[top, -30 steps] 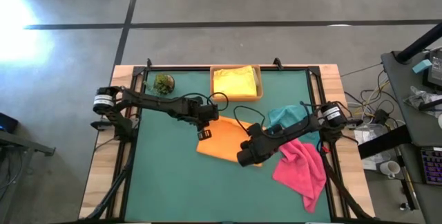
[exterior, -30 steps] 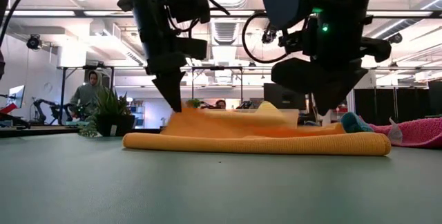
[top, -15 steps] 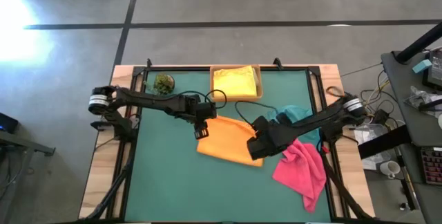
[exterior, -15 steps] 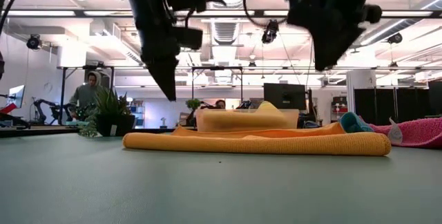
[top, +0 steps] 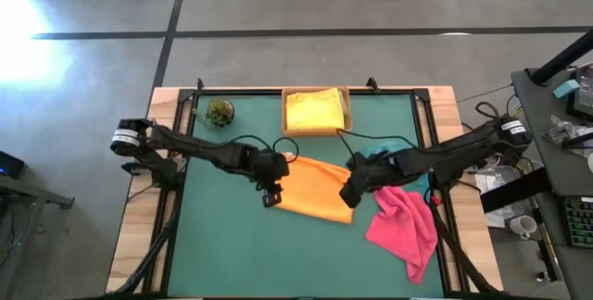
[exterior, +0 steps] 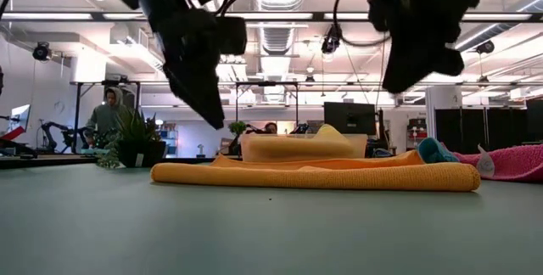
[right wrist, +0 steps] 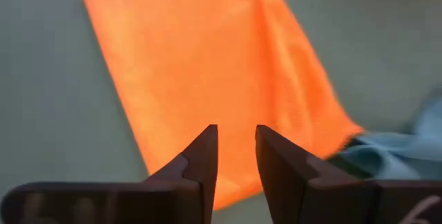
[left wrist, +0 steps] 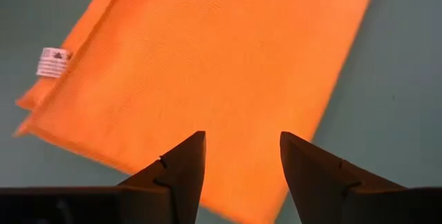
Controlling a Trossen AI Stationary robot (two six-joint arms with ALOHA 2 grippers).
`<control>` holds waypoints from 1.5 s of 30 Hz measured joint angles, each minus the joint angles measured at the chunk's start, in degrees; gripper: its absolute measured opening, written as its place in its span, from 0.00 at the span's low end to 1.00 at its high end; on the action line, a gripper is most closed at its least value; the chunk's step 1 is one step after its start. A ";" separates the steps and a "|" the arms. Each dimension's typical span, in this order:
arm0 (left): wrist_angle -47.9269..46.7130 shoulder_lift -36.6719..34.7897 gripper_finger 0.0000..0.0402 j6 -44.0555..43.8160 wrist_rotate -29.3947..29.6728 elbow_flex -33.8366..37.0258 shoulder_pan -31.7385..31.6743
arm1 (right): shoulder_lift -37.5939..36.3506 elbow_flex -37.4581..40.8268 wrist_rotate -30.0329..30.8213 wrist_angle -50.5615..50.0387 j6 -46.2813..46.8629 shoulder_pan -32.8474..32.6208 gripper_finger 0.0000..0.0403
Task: Fold microfiber towels
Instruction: Fold the orange towel
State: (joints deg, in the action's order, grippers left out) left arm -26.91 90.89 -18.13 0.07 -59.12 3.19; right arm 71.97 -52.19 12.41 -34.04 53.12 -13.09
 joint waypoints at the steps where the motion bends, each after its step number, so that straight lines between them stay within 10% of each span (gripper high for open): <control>1: 2.16 0.00 0.43 -1.20 0.03 1.14 0.02 | -0.01 1.46 -1.25 2.08 -0.03 0.33 0.19; 11: 12.99 0.02 0.39 -7.05 0.05 8.70 -0.05 | 4.28 6.08 -4.52 8.55 -4.02 2.33 0.02; 23: 14.73 0.09 0.02 -7.10 0.23 9.99 -0.05 | 12.43 6.04 -9.43 10.47 -10.52 5.79 0.02; 45: 14.51 6.22 0.00 -10.03 2.17 9.92 -0.20 | 9.84 5.51 -5.22 6.13 -16.87 13.34 0.02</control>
State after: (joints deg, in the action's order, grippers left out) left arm -12.41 97.11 -28.16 2.24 -49.20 2.99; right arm 81.82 -46.68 7.18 -27.91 36.25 0.25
